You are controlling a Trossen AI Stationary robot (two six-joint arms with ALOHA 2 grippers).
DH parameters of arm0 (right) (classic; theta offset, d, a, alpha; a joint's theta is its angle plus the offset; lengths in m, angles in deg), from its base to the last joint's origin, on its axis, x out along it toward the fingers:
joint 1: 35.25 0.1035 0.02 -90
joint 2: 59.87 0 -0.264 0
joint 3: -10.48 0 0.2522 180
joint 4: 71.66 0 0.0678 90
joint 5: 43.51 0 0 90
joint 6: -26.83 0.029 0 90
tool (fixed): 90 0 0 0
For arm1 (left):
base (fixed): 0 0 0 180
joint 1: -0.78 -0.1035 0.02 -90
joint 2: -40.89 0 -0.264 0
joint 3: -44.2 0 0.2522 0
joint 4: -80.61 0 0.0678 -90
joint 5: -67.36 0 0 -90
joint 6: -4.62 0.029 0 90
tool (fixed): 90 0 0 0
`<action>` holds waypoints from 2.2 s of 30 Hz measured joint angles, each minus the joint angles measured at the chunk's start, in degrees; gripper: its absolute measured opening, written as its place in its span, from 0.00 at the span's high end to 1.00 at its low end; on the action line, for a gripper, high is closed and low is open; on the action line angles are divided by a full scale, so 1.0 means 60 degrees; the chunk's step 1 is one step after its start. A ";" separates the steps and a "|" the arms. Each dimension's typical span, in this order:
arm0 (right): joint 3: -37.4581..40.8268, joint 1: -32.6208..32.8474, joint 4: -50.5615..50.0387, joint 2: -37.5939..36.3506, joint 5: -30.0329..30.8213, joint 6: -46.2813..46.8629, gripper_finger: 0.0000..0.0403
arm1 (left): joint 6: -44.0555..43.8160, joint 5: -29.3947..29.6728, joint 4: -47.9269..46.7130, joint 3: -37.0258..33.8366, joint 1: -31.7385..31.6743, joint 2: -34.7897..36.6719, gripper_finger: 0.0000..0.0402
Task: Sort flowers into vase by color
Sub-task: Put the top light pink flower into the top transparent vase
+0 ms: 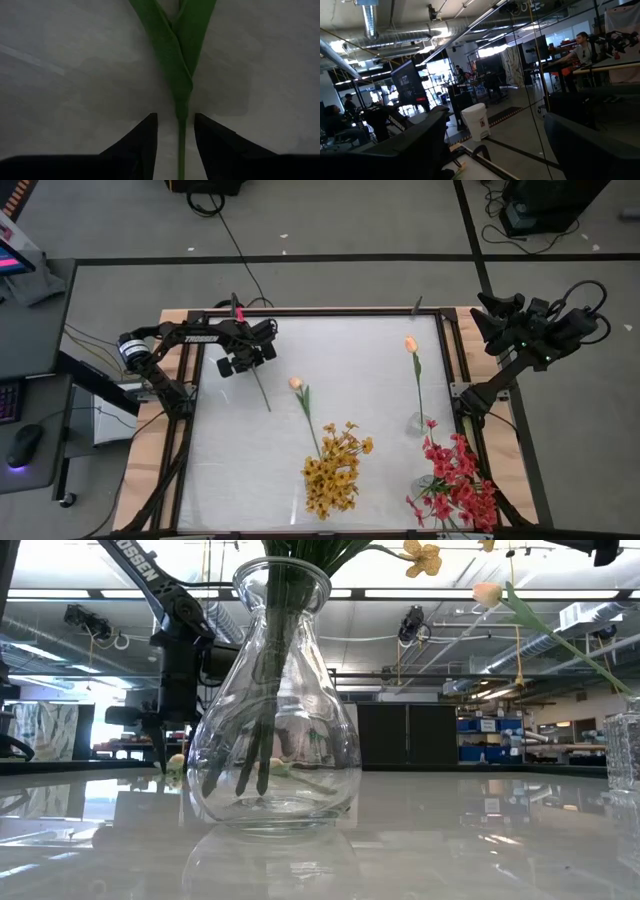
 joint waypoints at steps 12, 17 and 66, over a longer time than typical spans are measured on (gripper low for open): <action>0.0000 -0.0002 0.0004 0.0000 0.0000 0.0000 0.14 | -0.0128 -0.0055 0.0304 -0.0293 0.0167 0.0018 0.69; 0.0000 -0.0003 0.0001 0.0000 0.0000 0.0000 0.14 | -0.0124 -0.0103 0.0311 -0.0301 0.0167 0.0010 0.69; 0.0000 -0.0002 0.0000 0.0000 0.0000 0.0000 0.14 | 0.0046 -0.0538 0.0101 0.0190 0.0144 -0.0055 0.93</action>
